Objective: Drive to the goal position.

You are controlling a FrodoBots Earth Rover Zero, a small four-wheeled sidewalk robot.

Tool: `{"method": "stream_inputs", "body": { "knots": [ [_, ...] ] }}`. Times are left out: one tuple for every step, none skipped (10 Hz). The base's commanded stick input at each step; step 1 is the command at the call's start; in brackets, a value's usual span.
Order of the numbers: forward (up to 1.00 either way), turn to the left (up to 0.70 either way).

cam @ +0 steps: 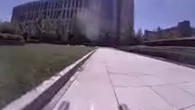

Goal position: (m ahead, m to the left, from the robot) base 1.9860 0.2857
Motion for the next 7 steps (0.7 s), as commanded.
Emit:
{"method": "stream_inputs", "body": {
  "knots": [
    [1.0,0.0],
    [1.0,0.0],
    [1.0,0.0],
    [1.0,0.0],
    [1.0,0.0],
    [1.0,0.0],
    [1.0,0.0]
  ]
}}
